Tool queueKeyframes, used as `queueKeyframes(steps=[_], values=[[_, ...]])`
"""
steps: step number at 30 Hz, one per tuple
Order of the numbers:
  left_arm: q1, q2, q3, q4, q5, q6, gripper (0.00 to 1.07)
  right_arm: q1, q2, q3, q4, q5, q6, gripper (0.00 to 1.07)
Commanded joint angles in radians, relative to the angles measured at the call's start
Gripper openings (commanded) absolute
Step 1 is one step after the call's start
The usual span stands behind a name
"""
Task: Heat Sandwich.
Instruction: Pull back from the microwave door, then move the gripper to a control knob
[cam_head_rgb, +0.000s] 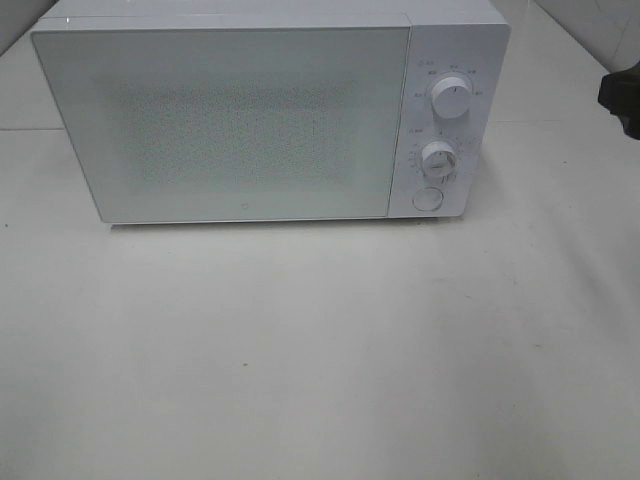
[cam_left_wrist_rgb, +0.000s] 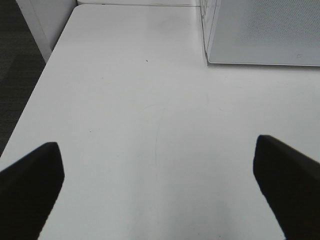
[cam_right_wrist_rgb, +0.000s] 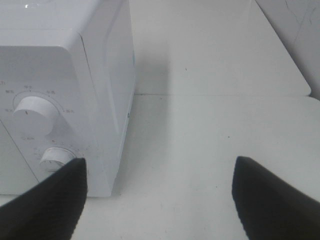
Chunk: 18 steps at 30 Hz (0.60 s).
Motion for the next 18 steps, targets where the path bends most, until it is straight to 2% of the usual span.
queueKeyframes(steps=[1, 5, 6, 8, 10, 11, 15, 18], values=[[0.003, -0.029, 0.005, 0.0, -0.011, 0.0, 0.98, 0.005, 0.056, 0.067, 0.023, -0.211, -0.027, 0.76], [0.003, -0.029, 0.005, 0.0, -0.011, 0.0, 0.98, 0.037, 0.099, 0.114, 0.093, -0.336, -0.092, 0.76], [0.003, -0.029, 0.005, 0.0, -0.011, 0.0, 0.98, 0.073, 0.127, 0.142, 0.166, -0.41, -0.154, 0.76], [0.003, -0.029, 0.005, 0.0, -0.011, 0.0, 0.98, 0.09, 0.138, 0.154, 0.2, -0.437, -0.177, 0.76], [0.003, -0.029, 0.005, 0.0, -0.011, 0.0, 0.98, 0.131, 0.161, 0.172, 0.28, -0.497, -0.211, 0.76], [0.003, -0.029, 0.005, 0.0, -0.011, 0.0, 0.98, 0.185, 0.189, 0.187, 0.343, -0.563, -0.238, 0.76], [0.003, -0.029, 0.005, 0.0, -0.011, 0.0, 0.98, 0.251, 0.225, 0.196, 0.41, -0.633, -0.283, 0.76], [0.003, -0.029, 0.005, 0.0, -0.011, 0.0, 0.98, 0.344, 0.267, 0.198, 0.494, -0.706, -0.321, 0.76]])
